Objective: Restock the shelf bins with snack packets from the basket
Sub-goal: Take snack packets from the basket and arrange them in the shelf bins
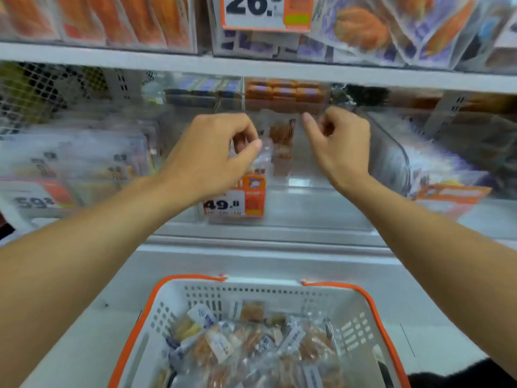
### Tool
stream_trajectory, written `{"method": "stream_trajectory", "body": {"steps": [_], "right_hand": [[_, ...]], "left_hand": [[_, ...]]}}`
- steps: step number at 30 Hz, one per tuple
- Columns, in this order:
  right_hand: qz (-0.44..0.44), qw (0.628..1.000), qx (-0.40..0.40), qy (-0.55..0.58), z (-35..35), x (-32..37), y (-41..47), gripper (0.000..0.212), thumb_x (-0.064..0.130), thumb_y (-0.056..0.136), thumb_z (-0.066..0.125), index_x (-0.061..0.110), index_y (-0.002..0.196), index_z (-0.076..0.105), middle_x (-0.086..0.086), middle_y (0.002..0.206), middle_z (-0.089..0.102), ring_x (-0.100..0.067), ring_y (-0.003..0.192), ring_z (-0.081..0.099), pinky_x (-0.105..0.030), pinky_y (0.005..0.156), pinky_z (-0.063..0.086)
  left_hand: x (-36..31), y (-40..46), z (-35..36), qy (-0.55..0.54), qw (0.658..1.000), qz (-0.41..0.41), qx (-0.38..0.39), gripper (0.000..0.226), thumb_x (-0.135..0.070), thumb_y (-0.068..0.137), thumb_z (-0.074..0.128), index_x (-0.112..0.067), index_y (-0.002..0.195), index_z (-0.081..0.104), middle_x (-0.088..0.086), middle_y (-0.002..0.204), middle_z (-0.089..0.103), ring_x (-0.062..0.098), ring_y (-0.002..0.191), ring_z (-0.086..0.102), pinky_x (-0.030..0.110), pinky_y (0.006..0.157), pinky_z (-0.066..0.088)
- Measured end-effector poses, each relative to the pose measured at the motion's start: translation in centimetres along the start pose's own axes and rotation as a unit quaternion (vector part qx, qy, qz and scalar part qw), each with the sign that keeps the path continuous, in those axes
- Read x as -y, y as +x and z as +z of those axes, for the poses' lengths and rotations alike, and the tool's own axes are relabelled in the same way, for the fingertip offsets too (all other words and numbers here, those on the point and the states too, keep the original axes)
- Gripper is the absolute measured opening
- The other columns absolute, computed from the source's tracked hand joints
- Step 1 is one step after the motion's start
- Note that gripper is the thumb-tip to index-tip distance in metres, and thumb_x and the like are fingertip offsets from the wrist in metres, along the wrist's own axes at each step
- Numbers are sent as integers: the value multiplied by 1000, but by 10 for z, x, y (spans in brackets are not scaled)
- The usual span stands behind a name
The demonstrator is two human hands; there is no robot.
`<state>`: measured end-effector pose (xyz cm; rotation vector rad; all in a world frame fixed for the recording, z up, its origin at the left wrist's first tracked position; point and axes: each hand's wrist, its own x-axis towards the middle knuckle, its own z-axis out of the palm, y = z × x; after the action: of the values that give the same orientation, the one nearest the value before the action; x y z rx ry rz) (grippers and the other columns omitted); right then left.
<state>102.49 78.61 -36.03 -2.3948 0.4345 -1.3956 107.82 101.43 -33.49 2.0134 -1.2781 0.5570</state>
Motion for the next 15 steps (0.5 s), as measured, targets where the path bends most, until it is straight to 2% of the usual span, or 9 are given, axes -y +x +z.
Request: {"method": "stream_trajectory", "body": {"steps": [2, 4, 6, 8, 10, 11, 13, 14, 15], "right_hand": [[-81, 989, -88, 82, -15, 24, -41, 48, 29, 99, 55, 16, 58, 34, 2, 54, 31, -15, 53, 30, -32, 54, 23], [-138, 978, -68, 142, -17, 36, -93, 46, 23, 101, 52, 20, 59, 32, 4, 57, 28, -12, 55, 25, -27, 57, 20], [-186, 970, 39, 149, -15, 32, -146, 49, 30, 102, 47, 17, 56, 37, 3, 57, 32, -13, 54, 28, -28, 54, 21], [-218, 937, 240, 131, -5, 19, -198, 47, 37, 100, 48, 12, 60, 49, 2, 59, 43, -17, 54, 38, -30, 53, 27], [-175, 831, 527, 34, 10, 0, -247, 30, 41, 93, 61, 13, 85, 64, -1, 77, 58, -20, 68, 52, -32, 63, 39], [-120, 749, 651, -23, 15, -10, -270, 36, 43, 89, 68, 14, 110, 64, -5, 99, 64, -23, 87, 59, -35, 74, 45], [-11, 621, 777, -101, 18, -28, -309, 80, 45, 83, 76, 13, 147, 40, -9, 142, 52, -29, 123, 53, -38, 101, 45], [12, 608, 786, -109, 17, -34, -321, 86, 44, 81, 78, 11, 149, 37, -10, 144, 49, -29, 126, 51, -36, 102, 44], [16, 629, 770, -105, 17, -38, -330, 80, 42, 79, 80, 11, 143, 43, -10, 138, 54, -29, 119, 54, -33, 96, 45]], "left_hand": [[-10, -24, -1, -4, 998, 19, 59, 13, -32, 88, 62, -23, 79, 64, -10, 60, 55, 3, 56, 51, 21, 57, 38], [-10, -56, 4, 37, 967, 38, 250, 16, -38, 89, 63, -24, 82, 66, -10, 63, 58, 2, 59, 53, 21, 59, 39], [-4, -89, 9, 67, 893, 16, 446, 17, -39, 92, 63, -24, 92, 70, -8, 74, 64, 1, 64, 55, 13, 60, 37], [0, -112, 14, 102, 816, -25, 568, 22, -41, 95, 59, -25, 108, 68, -10, 87, 65, 1, 71, 54, 11, 65, 37], [-3, -125, 18, 140, 748, -57, 646, 31, -44, 98, 53, -27, 122, 60, -10, 102, 60, 6, 86, 53, 19, 79, 40], [-5, -129, 21, 151, 729, -65, 665, 33, -45, 98, 52, -28, 126, 58, -9, 107, 57, 10, 92, 52, 22, 83, 40], [-7, -131, 26, 153, 720, -64, 674, 36, -46, 98, 52, -28, 128, 56, -8, 109, 56, 12, 94, 51, 24, 84, 39], [-8, -131, 28, 148, 724, -62, 670, 36, -47, 98, 52, -28, 128, 56, -9, 109, 56, 11, 91, 51, 24, 82, 38], [-8, -131, 30, 144, 729, -59, 666, 36, -48, 98, 52, -28, 128, 56, -9, 108, 56, 9, 88, 50, 24, 81, 37]]}}
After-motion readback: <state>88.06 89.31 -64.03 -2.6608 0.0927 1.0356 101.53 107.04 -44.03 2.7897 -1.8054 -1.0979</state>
